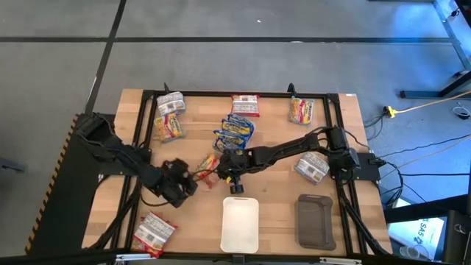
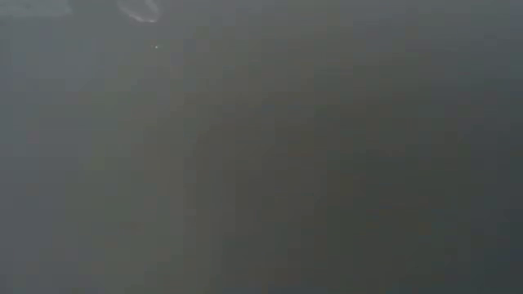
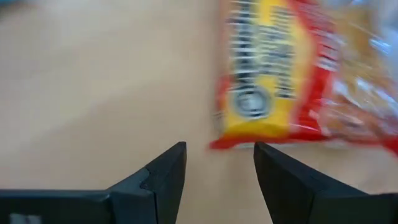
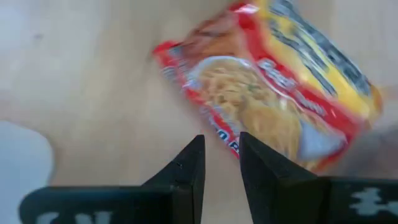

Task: Sort Maruchan noodles
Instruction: Adjust the transparent bin, then adjust the blue noodle pack in the transparent bin

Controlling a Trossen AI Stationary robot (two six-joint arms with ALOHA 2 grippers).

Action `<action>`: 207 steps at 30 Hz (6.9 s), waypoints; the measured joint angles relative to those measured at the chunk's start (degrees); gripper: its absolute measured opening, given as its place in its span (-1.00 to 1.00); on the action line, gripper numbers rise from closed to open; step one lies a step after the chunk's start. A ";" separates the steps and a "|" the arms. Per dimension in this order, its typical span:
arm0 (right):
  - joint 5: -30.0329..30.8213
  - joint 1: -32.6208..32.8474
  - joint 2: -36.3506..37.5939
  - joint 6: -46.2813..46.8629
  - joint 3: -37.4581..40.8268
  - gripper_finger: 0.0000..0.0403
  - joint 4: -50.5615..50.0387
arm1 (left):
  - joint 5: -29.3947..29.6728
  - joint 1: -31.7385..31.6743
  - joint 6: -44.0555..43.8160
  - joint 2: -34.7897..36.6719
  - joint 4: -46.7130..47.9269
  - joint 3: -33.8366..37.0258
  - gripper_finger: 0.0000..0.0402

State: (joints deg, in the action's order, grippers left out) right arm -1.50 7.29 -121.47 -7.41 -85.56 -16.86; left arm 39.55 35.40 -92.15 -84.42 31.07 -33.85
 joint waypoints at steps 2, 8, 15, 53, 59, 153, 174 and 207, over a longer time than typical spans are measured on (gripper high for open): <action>-0.36 0.64 0.00 -0.40 -0.37 -0.62 -0.26 | 0.05 -0.54 -3.41 1.17 5.62 0.02 -0.08; 3.44 0.49 4.36 1.10 -2.84 -0.62 -8.85 | 3.90 0.04 -4.52 5.02 6.44 -1.06 -0.08; 11.42 -0.24 10.92 4.15 -2.73 -0.62 -16.53 | 15.71 0.65 7.57 5.40 3.59 -6.74 -0.08; 9.84 -17.47 27.45 15.89 43.12 -0.62 21.08 | -42.29 -54.13 92.86 -5.53 -29.44 -8.90 -0.08; 9.34 -19.46 26.93 13.04 43.12 -0.62 21.37 | -42.25 -51.72 91.87 -8.22 -31.63 -8.93 -0.08; 22.04 -13.33 49.02 11.75 43.06 -0.62 -11.88 | -41.11 -43.65 91.26 -28.37 13.57 -59.27 0.11; 21.96 -13.33 48.98 11.84 43.06 -0.62 -11.81 | -39.23 -43.37 92.56 -30.67 12.56 -59.28 -0.94; 21.89 -13.31 59.60 12.06 43.04 -0.62 -13.26 | -27.57 -38.28 89.72 -19.02 -3.83 -44.00 -0.98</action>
State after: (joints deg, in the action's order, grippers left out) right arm 20.39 -6.02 -61.87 4.64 -42.52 -30.12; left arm 11.99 -2.87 -2.43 -103.44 27.24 -77.84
